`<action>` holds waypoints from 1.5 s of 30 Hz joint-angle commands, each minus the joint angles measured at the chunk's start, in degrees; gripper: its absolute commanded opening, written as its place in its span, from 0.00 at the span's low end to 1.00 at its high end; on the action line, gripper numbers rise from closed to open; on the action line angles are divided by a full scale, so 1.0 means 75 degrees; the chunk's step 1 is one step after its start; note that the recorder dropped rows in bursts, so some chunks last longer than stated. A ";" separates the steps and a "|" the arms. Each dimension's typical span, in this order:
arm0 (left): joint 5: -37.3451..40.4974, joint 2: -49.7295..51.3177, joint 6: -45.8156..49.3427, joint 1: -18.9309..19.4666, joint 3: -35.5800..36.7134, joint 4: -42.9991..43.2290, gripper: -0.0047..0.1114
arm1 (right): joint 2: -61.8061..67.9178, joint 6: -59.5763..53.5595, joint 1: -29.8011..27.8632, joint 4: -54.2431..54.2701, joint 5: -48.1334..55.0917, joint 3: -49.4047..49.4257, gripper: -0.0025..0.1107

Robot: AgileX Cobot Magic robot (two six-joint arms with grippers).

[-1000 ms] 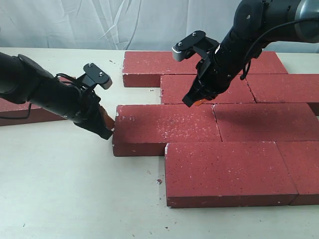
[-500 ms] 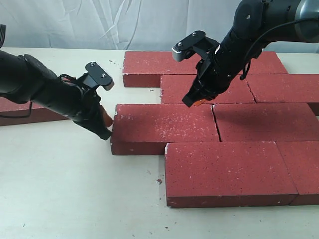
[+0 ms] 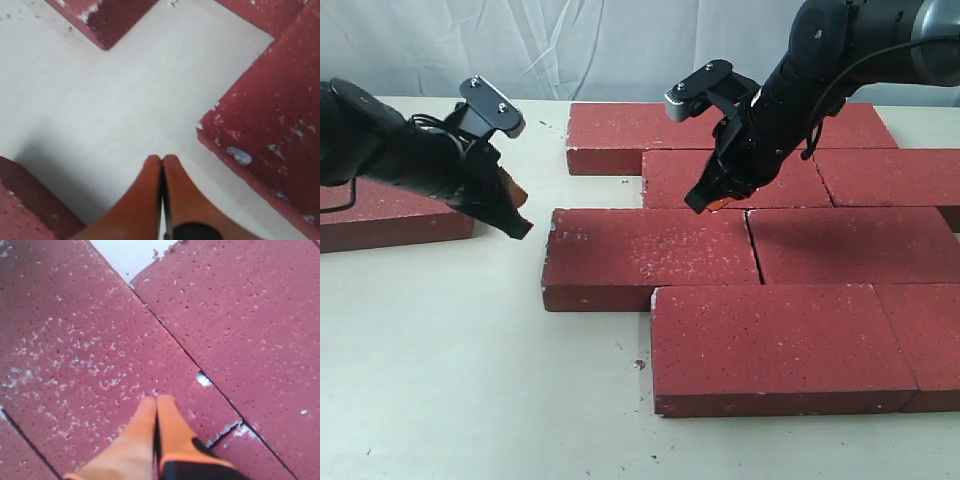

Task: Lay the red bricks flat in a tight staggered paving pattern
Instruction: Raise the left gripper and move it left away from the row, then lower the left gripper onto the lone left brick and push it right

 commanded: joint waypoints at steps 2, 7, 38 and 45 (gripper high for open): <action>-0.1056 -0.0386 -0.0064 0.0018 -0.0030 -0.0307 0.06 | -0.0097 -0.0064 -0.0039 0.0296 -0.0088 0.0015 0.01; -0.4004 -0.0371 0.0059 0.0107 -0.0160 -0.1115 0.06 | -0.0082 -0.0066 -0.0039 0.0334 -0.0247 0.0015 0.01; 0.1036 -0.0640 -0.4811 0.3959 -0.1304 0.4050 0.04 | -0.0082 -0.0079 -0.0039 0.0456 -0.0486 0.0015 0.01; 0.1693 -0.0134 -0.7920 0.3879 -0.1576 0.7098 0.04 | -0.0082 -0.0079 -0.0039 0.0456 -0.0517 0.0015 0.01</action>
